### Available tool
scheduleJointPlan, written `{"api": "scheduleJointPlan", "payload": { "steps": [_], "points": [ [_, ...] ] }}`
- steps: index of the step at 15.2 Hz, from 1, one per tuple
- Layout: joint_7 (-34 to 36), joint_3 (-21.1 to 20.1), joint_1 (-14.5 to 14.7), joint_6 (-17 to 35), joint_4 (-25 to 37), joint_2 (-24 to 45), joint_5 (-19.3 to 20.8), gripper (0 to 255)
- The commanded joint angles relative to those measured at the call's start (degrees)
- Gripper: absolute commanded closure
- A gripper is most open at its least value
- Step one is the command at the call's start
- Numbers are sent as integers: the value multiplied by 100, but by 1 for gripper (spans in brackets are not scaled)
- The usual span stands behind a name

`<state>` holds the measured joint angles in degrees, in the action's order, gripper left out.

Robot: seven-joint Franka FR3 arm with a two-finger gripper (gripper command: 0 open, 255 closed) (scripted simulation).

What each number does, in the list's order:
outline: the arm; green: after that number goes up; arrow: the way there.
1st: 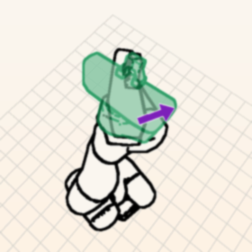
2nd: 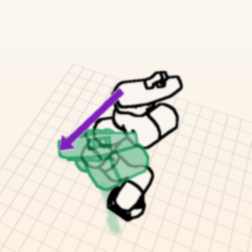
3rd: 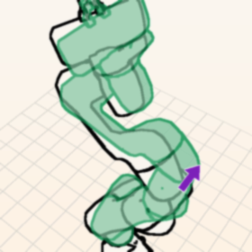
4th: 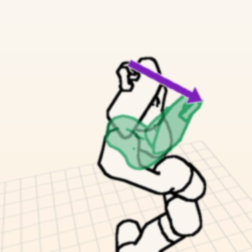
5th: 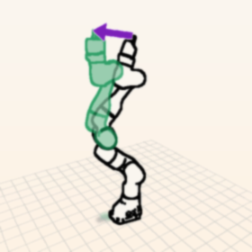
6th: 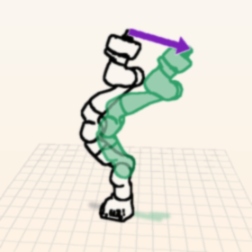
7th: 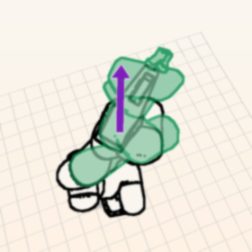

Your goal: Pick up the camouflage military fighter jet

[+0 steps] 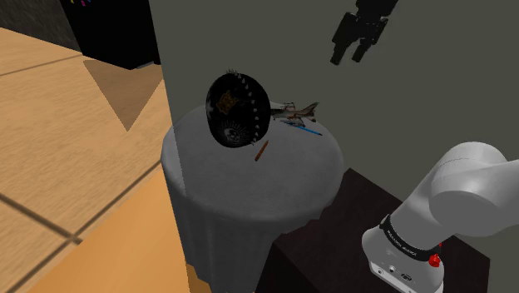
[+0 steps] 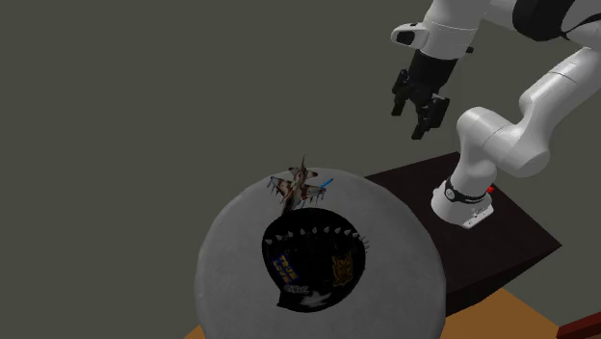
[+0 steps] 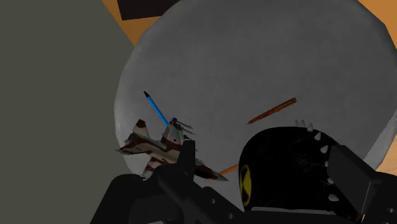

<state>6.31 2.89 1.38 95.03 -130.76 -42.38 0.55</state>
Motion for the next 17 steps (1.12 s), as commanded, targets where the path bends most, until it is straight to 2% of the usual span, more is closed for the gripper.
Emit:
{"api": "scheduleJointPlan", "payload": {
  "steps": [1,9,17],
  "points": [
    [0,0,0,0,0,0,0,0],
    [-1365,518,175,1430,-430,989,447,0],
    [-2679,975,362,2819,-310,2435,663,0]
  ]
}}
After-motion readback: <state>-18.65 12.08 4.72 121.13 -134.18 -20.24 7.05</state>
